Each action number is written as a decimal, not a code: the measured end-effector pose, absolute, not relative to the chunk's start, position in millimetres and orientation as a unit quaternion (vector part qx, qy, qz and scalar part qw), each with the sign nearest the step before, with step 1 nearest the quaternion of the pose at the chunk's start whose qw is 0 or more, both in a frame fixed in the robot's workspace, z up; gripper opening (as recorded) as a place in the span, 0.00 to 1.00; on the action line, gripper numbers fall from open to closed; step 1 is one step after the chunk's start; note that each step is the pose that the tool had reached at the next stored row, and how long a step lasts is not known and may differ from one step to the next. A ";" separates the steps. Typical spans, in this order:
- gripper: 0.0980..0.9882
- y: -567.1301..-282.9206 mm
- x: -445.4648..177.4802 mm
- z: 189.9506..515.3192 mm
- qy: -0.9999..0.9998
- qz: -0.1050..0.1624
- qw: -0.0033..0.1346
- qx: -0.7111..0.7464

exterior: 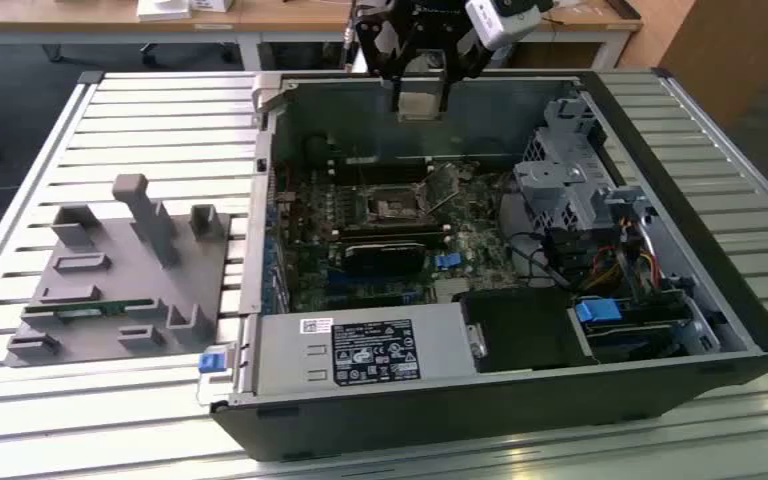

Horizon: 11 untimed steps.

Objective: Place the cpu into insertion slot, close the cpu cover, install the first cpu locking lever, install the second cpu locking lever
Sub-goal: 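Place the cpu into insertion slot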

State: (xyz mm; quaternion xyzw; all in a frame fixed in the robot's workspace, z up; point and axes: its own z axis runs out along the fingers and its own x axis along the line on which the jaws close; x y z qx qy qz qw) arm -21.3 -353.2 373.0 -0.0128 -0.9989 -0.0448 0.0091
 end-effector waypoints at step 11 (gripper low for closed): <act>0.49 -353.2 -21.2 373.0 -0.998 -0.045 0.008 -0.037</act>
